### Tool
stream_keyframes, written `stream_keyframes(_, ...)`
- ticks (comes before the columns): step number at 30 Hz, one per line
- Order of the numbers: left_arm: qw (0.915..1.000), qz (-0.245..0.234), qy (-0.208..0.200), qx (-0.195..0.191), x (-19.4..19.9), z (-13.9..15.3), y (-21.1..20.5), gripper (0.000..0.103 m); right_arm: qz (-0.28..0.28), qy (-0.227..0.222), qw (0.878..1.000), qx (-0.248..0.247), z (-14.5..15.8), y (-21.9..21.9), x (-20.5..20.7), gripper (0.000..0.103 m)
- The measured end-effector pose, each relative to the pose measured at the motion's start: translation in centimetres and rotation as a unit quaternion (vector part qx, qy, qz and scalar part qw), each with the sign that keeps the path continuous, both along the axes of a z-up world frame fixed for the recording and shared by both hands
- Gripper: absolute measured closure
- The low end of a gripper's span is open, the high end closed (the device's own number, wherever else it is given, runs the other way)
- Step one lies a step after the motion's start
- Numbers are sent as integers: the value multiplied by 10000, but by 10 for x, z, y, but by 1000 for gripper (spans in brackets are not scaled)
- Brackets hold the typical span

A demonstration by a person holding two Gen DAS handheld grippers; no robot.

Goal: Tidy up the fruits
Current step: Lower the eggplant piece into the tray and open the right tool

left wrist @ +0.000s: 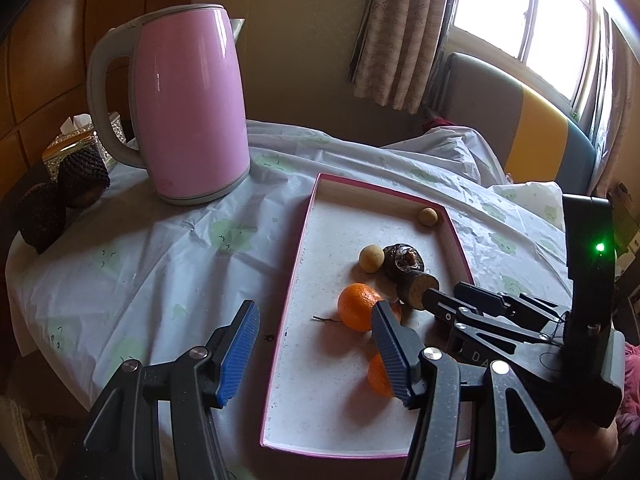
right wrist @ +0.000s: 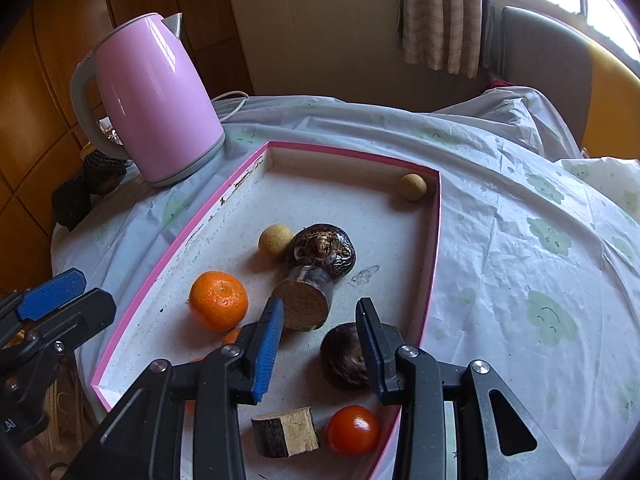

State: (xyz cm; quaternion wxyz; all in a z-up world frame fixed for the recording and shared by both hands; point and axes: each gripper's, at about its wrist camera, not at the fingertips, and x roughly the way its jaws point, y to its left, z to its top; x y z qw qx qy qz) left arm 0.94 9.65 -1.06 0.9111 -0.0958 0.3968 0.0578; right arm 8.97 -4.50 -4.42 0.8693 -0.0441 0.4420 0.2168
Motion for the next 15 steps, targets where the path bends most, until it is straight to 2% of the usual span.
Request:
stream_keyframes(4, 9999, 77, -74, 78, -3, 3, 1, 44, -94, -130, 9999, 44, 7, -4, -9, 48)
stream_keyframes(6, 9998, 112, -108, 134, -4, 5, 0, 43, -155, -229, 9996, 45, 12, -6, -16, 46)
stream_keyframes(8, 9996, 134, -166, 177, -7, 8, 0, 43, -239, -360, 9990, 65, 18, -10, -24, 36)
stream_keyframes(11, 9993, 137, -241, 231, -11, 11, -3, 43, -372, -509, 9980, 88, 25, -16, -36, 32)
stream_keyframes(15, 9987, 97, -359, 338, -17, 18, -9, 36, -614, -752, 9952, 83, 31, -25, -53, 16)
